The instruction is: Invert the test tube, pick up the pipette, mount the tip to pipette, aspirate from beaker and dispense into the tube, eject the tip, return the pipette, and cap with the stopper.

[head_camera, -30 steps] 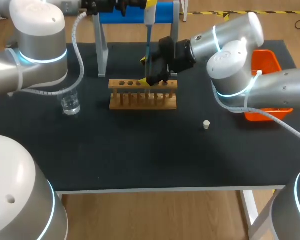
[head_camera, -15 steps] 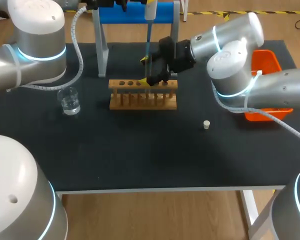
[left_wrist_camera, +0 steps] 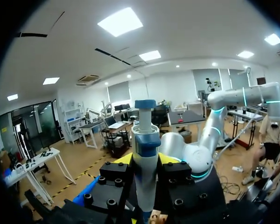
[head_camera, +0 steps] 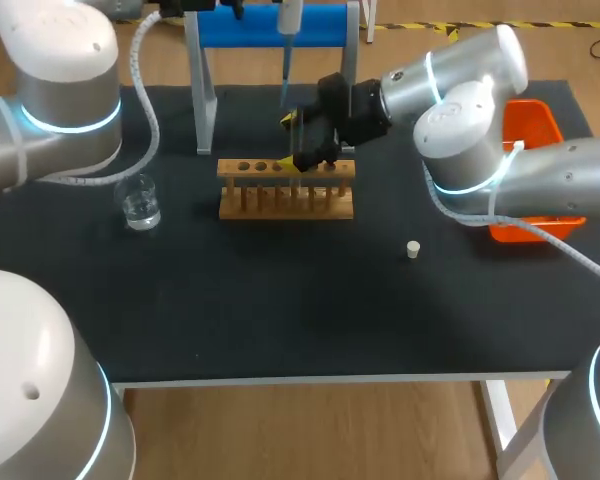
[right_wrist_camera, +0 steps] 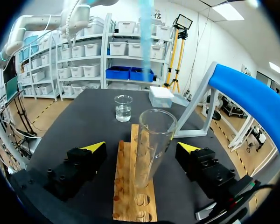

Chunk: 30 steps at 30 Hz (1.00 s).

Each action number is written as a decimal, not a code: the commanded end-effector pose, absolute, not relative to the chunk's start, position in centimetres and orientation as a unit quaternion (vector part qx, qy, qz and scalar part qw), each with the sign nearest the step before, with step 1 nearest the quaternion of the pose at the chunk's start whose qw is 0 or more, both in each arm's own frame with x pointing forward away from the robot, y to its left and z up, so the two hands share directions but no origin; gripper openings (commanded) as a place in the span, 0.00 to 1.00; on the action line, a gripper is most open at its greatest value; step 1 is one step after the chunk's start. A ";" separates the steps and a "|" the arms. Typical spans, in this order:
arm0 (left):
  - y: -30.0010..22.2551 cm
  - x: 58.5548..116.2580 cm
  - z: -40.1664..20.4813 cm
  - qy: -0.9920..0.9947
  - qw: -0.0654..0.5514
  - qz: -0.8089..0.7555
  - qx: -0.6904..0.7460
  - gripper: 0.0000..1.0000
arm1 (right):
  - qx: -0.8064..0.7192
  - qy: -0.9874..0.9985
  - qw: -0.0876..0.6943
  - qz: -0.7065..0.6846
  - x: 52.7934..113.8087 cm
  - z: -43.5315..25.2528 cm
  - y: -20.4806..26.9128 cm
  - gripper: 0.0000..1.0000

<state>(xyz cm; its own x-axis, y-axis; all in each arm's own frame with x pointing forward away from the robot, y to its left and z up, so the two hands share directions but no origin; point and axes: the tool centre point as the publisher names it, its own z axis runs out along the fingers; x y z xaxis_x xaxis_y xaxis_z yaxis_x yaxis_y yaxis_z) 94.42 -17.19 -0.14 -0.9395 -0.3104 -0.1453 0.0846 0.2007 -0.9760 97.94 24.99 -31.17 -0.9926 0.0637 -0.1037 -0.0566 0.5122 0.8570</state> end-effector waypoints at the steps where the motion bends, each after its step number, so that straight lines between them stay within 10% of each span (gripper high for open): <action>1: -14.0 92.0 -1.4 0.755 0.162 -0.629 -0.094 0.00 | 0.002 0.867 0.061 0.494 97.9 -31.1 24.9 1.00; 30: -12.1 84.4 -12.8 0.758 0.069 -0.643 -0.089 0.00 | 0.002 0.867 0.061 0.494 97.9 -31.1 24.9 1.00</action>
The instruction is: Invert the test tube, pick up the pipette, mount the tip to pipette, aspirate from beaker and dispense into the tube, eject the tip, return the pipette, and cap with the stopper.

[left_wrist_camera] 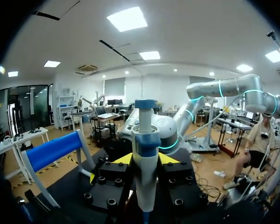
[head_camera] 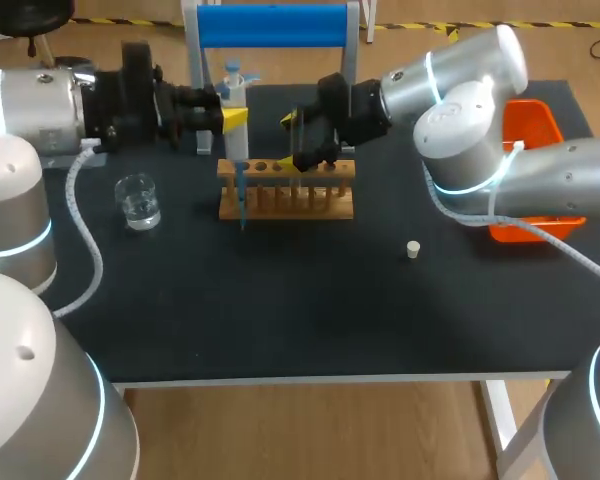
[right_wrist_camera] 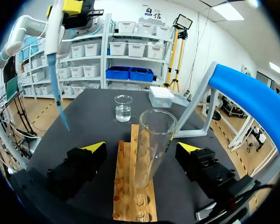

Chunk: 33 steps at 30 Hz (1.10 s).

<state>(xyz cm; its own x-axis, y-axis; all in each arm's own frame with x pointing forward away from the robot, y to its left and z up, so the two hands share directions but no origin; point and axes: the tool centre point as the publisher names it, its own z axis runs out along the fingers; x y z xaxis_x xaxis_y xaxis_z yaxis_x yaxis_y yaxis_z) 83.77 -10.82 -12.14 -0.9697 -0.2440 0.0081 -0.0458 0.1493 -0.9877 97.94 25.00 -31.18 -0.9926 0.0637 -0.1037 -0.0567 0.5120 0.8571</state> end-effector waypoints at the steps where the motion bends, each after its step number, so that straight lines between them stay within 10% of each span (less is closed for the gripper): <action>1: -12.3 84.4 -12.8 0.758 0.068 -0.643 -0.089 0.00 | 0.002 0.867 0.061 0.494 97.9 -31.1 24.9 1.00; 33: -17.1 83.2 -12.6 0.757 0.059 -0.646 -0.072 0.00 | 0.007 0.872 0.066 0.485 97.8 -31.2 24.3 1.00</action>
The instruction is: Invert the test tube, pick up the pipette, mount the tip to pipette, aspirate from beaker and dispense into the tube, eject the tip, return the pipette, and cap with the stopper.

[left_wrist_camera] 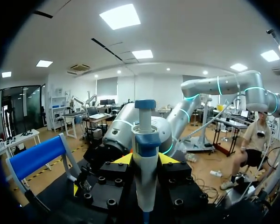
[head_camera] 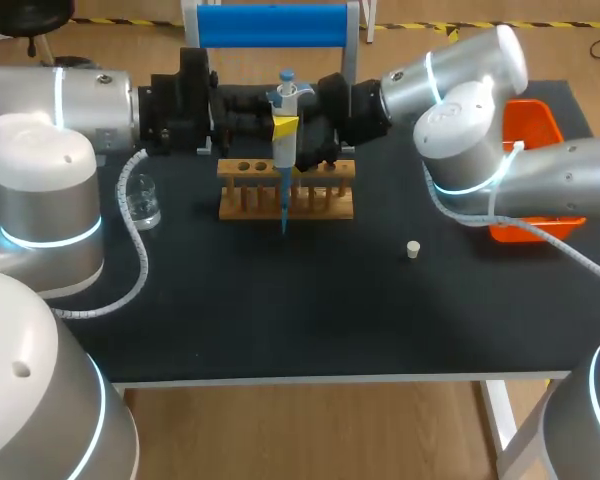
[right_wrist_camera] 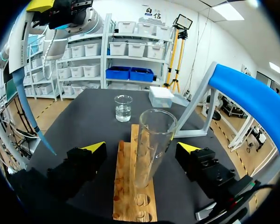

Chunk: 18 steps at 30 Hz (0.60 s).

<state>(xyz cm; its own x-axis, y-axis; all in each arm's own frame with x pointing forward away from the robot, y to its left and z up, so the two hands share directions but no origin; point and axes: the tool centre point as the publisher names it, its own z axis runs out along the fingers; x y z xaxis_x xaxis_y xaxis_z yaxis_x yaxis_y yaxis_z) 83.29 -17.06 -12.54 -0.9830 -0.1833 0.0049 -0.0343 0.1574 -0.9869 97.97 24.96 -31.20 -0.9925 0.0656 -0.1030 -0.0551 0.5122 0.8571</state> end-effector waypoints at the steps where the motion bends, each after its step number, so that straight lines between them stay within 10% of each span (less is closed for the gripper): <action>1: -17.1 83.2 -12.6 0.757 0.059 -0.646 -0.072 0.00 | 0.007 0.872 0.067 0.485 97.7 -31.2 23.9 1.00; 18: -17.1 83.2 -12.6 0.757 0.059 -0.646 -0.072 0.00 | 0.016 0.853 0.087 0.515 92.3 -28.0 15.4 1.00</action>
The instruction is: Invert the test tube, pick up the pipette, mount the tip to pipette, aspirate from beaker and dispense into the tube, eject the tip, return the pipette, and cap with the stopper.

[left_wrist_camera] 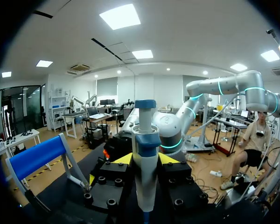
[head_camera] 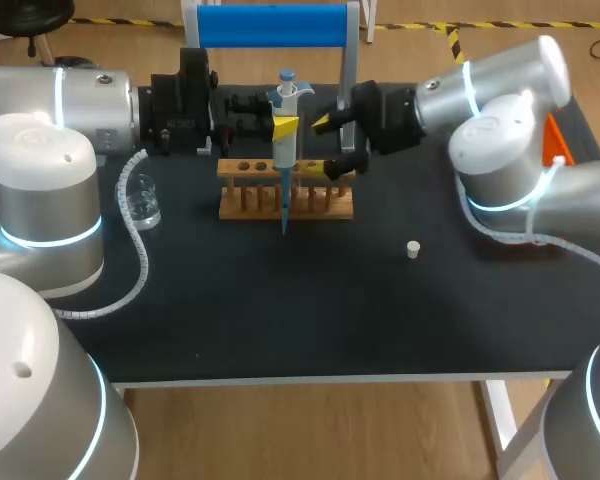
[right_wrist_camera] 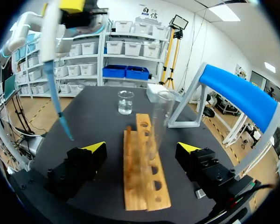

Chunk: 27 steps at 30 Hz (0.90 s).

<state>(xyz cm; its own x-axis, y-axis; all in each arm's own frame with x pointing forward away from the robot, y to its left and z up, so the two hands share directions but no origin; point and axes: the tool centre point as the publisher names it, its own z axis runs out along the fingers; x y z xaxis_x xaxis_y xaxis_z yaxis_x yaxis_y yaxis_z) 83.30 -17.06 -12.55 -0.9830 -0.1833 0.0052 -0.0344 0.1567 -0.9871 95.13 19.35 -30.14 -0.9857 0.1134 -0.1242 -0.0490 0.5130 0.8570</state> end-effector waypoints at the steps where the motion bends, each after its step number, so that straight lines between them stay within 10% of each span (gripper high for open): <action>1: -17.1 83.2 -12.6 0.757 0.059 -0.646 -0.072 0.00 | 0.013 0.850 0.087 0.519 91.8 -27.7 15.1 1.00; 27: -17.1 83.2 -12.6 0.757 0.059 -0.646 -0.072 0.00 | -0.031 0.735 0.003 0.678 83.7 -21.2 17.7 1.00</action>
